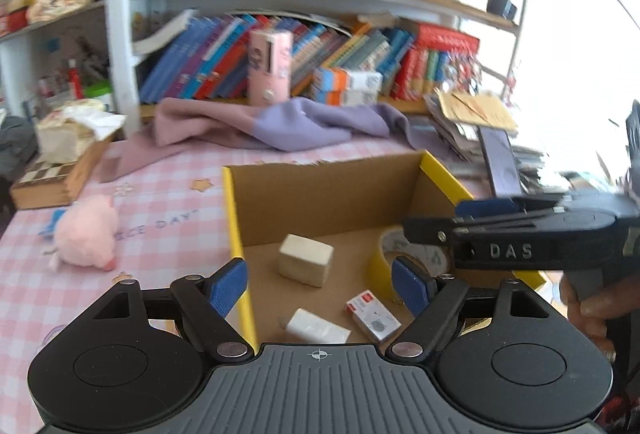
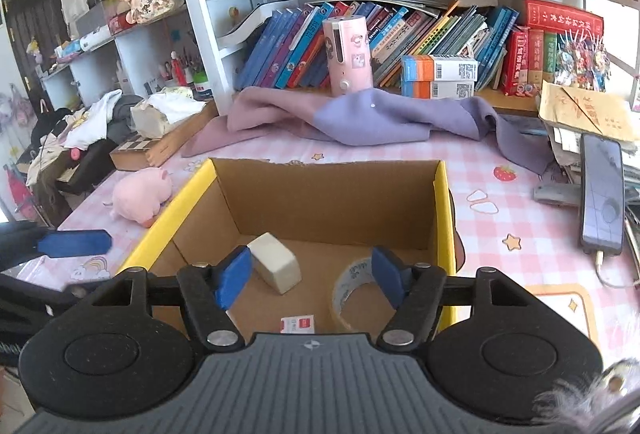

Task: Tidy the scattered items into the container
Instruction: 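Open both tools to drop the charger plug and card box into the box, then lift both open tools out of the box and back away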

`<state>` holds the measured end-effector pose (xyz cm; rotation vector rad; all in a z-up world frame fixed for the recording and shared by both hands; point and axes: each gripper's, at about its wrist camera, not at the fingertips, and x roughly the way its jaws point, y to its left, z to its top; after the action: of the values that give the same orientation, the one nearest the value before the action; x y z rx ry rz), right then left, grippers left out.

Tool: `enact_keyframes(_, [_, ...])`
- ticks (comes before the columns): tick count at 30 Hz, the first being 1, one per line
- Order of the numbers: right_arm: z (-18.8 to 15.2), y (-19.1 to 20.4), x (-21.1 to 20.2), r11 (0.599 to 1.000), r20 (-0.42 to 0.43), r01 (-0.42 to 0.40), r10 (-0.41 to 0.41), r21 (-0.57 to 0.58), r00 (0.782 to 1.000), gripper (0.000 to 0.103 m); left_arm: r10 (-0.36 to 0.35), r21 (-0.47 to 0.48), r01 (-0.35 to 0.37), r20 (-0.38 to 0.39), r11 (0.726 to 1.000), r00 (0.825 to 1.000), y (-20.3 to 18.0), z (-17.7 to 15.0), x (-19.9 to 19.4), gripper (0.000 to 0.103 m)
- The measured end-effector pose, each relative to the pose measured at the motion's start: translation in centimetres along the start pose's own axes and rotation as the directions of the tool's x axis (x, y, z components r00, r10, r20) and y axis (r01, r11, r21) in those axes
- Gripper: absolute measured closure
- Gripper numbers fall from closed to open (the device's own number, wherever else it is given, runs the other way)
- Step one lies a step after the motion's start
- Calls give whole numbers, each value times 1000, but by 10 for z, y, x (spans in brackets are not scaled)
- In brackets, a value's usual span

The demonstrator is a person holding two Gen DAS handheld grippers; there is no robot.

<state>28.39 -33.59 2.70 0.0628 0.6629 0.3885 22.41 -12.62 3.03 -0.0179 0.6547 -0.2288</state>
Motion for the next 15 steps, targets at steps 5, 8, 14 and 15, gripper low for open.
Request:
enact_keyframes(5, [-9,15,-12,1000,19,11,-10,-19,1000,33,35,-34,-34,30,999,999,7,-10,-16,21])
enact_keyframes(8, [-13,27,-22,999,39,21,-20,-28,999,33,37,-51,-35,41,998,998,13,-17,-26,20])
enact_keyframes(14, [-27,52,-46,997,74,73,-71,-27,995,31,25,-62,-20,75,998,997,25,-31,-49,20])
enact_keyframes(15, [-30,56,-49,996,77,80,-78,-27,994,31,21,-64,-16,83,998,996,28,-33,-54,20])
